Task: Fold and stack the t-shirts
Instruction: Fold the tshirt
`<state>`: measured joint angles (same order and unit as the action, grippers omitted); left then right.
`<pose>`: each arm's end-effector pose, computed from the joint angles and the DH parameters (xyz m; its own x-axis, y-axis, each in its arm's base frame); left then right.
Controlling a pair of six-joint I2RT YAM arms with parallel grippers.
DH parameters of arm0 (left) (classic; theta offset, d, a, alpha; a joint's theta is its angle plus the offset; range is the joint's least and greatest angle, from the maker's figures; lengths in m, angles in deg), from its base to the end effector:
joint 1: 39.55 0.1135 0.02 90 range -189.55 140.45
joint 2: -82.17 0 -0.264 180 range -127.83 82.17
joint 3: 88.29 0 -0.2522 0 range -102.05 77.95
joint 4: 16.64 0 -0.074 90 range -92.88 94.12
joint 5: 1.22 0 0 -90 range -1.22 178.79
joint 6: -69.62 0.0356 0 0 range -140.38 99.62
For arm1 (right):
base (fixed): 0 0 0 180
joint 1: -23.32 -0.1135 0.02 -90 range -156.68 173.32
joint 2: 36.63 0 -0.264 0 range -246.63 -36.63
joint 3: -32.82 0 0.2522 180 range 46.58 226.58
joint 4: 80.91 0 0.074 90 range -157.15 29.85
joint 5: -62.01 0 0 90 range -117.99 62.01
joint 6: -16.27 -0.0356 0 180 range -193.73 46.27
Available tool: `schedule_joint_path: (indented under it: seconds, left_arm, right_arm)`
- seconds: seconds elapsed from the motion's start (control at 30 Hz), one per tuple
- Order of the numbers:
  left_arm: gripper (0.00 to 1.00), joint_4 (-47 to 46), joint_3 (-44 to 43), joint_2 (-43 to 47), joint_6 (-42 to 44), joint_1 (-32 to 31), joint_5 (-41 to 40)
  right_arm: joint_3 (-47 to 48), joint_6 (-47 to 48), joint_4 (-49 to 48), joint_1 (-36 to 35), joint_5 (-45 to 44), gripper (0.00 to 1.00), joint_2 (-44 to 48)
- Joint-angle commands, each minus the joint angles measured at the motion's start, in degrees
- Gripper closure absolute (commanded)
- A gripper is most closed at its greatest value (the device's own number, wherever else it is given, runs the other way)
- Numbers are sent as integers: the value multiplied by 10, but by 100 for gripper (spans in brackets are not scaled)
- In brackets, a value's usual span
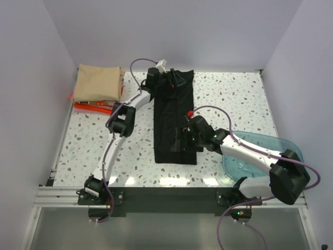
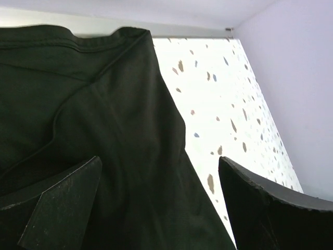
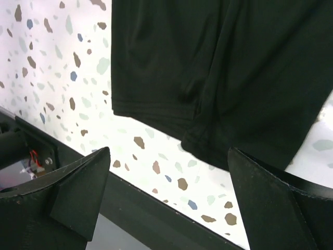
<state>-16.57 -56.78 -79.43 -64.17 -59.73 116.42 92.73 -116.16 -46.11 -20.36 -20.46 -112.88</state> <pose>0.5752 -0.2290 0.1156 -0.6594 -0.4108 -0.6297 0.3786 0.5422 -0.7501 0.1905 0.1884 0.2139 -0.9177 0.0485 -0.3943 -0.1693 0.8501 0.4986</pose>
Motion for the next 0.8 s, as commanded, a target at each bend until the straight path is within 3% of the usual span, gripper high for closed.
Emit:
schedule_joint_path:
  seconds: [0.0, 0.1, 0.27, 0.37, 0.5, 0.53, 0.57, 0.6, 0.67, 0.7, 0.77]
  left_arm:
    - [0, 46, 23, 37, 24, -25, 9]
    - [0, 88, -13, 88, 29, -16, -6]
    - [0, 97, 54, 266, 50, -15, -30]
    - [0, 176, 82, 346, 71, -16, -26]
    - [0, 270, 260, 513, 114, -35, -131]
    - [0, 256, 375, 552, 121, -53, -153]
    - [0, 250, 434, 626, 120, -63, -177]
    - [0, 246, 541, 661, 115, -73, -214]
    - [0, 243, 641, 754, 74, -98, -242]
    - [0, 238, 735, 782, 59, -105, -250]
    - [0, 227, 815, 854, 20, -121, -254]
  right_arm:
    - [13, 12, 25, -3, -55, 1, 25]
    - [25, 37, 62, -2, -73, 1, 27]
    - [47, 60, 138, -2, -117, 1, 34]
    - [28, 56, 147, -2, -110, 1, 51]
    - [6, 52, 159, -2, -119, 1, 65]
    - [2, 52, 159, -2, -118, 1, 69]
    - [-4, 53, 152, -2, -111, 1, 73]
    - [-8, 58, 150, -2, -104, 1, 73]
    - [-20, 57, 141, -2, -96, 1, 74]
    - [-23, 60, 139, -2, -92, 1, 73]
    - [-33, 60, 124, -2, -84, 1, 72]
